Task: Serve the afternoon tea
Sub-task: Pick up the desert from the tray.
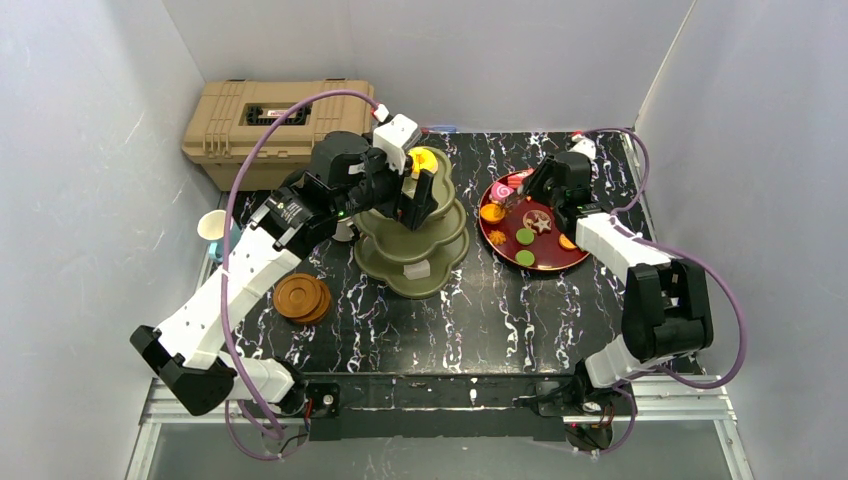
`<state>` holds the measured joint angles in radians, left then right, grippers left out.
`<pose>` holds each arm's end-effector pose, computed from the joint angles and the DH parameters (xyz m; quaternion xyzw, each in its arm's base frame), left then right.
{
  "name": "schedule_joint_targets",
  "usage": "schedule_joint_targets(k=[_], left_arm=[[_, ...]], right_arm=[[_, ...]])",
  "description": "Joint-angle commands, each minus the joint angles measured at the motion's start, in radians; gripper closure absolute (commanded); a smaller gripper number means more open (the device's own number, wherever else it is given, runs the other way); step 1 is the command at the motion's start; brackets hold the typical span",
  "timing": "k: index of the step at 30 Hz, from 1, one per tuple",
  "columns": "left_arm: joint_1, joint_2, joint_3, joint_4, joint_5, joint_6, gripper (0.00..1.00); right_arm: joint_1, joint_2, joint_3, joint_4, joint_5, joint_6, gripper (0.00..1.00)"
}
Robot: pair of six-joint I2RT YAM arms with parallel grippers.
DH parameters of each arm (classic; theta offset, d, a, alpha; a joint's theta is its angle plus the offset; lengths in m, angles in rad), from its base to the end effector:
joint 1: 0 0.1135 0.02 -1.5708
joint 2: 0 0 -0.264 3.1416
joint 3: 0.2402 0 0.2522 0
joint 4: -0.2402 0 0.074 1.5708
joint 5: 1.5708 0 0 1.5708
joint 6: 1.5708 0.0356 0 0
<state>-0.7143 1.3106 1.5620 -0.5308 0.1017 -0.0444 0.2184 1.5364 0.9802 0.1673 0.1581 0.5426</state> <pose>0.2089 -0.1859 0.4575 0.2911 0.7433 -0.2603 0.5432 0.3445 0.0707 0.2576 0.1770 0.8099 0.1454 0.5400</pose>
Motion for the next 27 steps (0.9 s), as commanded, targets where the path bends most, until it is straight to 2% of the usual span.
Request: schedule_joint_targets(k=[1, 8, 15, 20, 27], left_arm=[[0.009, -0.048, -0.004, 0.009, -0.013, 0.02, 0.01], [0.009, -0.056, -0.009, 0.021, -0.016, 0.032, 0.01], [0.009, -0.066, -0.015, 0.027, -0.018, 0.036, 0.01], [0.01, -0.062, -0.013, 0.031, -0.015, 0.034, 0.01], [0.009, -0.057, 0.002, 0.027, -0.01, 0.031, 0.01]], right_arm=[[0.007, -0.083, 0.032, 0.016, 0.03, -0.009, 0.99], [0.007, -0.252, 0.073, -0.143, 0.015, -0.029, 0.99], [0.011, -0.456, 0.1, -0.341, -0.067, -0.004, 0.99], [0.051, -0.547, 0.095, -0.4, -0.113, 0.066, 0.99], [0.182, -0.564, 0.117, -0.394, -0.06, 0.136, 0.99]])
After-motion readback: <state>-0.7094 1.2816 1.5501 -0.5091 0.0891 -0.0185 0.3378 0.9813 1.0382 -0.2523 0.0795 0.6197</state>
